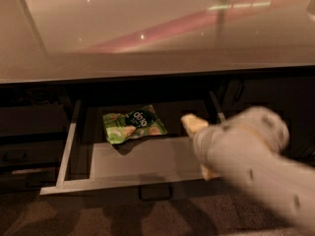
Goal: Open top drawer
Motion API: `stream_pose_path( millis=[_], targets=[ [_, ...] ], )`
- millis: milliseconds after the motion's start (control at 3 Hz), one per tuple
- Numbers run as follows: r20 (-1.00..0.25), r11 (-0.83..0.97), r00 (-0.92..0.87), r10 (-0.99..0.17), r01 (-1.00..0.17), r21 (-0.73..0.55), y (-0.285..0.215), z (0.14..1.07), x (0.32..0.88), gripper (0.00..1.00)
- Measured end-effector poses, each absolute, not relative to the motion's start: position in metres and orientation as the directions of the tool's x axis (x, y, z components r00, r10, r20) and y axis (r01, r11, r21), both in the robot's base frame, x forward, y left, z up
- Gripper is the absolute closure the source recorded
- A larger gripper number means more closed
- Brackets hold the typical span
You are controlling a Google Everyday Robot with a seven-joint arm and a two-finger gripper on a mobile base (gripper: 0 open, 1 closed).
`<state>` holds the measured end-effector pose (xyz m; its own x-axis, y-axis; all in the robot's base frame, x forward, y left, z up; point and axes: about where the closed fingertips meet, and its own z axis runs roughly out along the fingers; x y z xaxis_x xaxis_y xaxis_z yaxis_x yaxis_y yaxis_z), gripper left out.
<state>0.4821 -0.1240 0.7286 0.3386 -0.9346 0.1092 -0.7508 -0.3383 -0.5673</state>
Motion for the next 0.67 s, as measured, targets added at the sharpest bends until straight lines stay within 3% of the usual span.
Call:
stream_pose_path(
  millis=[333,667],
  targets=[
    [0.201,-0.403,0.358,-0.912,-0.686,-0.606,-0.13,0.727,0.422,0.0],
    [0.238,-0.425,0.356,-0.904,-0.685,-0.591,-0.171,0.665,0.331,0.0]
  ],
)
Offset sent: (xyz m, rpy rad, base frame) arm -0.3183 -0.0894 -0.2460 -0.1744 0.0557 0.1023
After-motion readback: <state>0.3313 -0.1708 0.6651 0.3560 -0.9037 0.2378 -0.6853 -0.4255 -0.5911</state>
